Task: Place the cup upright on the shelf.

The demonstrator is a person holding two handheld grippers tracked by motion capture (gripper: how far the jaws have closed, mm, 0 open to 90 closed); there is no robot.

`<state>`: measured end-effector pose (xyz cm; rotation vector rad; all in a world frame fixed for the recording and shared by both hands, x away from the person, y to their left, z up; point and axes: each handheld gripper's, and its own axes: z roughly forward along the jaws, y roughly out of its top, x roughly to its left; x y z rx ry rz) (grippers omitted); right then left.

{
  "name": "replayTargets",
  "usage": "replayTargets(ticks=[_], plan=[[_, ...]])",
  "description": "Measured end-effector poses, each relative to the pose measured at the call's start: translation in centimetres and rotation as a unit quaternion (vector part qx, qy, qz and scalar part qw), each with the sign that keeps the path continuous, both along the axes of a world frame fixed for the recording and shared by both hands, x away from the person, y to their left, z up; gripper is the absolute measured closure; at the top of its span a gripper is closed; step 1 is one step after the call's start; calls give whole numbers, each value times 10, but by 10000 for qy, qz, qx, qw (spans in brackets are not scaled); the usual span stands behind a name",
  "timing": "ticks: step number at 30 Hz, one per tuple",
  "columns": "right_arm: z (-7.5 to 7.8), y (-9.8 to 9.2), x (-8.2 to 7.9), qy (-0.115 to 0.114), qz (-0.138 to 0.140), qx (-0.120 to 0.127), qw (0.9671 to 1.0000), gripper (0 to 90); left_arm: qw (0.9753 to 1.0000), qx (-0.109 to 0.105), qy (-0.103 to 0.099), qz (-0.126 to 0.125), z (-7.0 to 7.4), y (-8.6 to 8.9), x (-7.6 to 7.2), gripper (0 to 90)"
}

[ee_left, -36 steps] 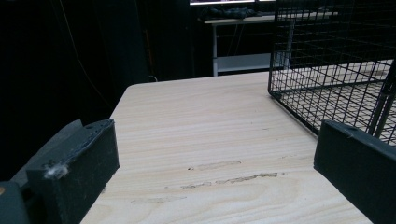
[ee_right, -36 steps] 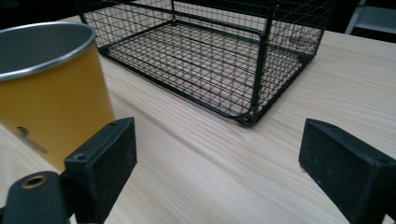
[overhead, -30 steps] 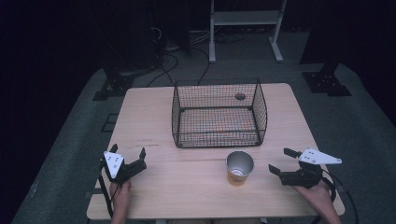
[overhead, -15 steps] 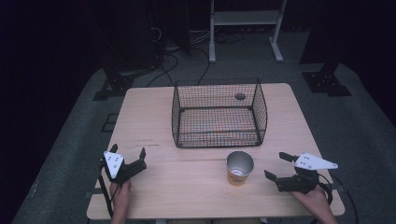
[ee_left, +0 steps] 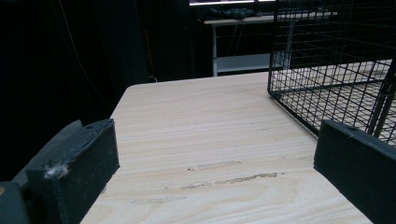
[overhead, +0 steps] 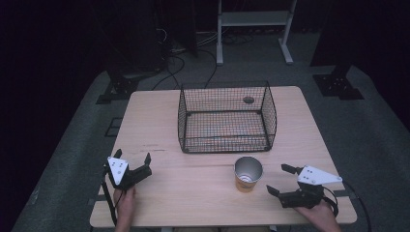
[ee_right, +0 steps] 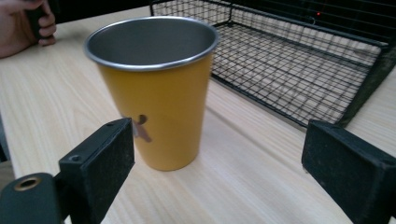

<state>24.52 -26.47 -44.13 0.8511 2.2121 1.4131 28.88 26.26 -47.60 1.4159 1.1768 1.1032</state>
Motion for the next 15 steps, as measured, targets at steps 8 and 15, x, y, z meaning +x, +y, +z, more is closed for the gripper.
replayTargets(ticks=[8, 15], plan=[[1, 13, -4, -3, 160, 46, 9999, 59, 10000, -16, -4, -1, 0, 0, 0, 0], [-1, 22, -3, 65, 222, -3, 9997, 29, 10000, -16, -6, -4, 0, 0, 0, 0]])
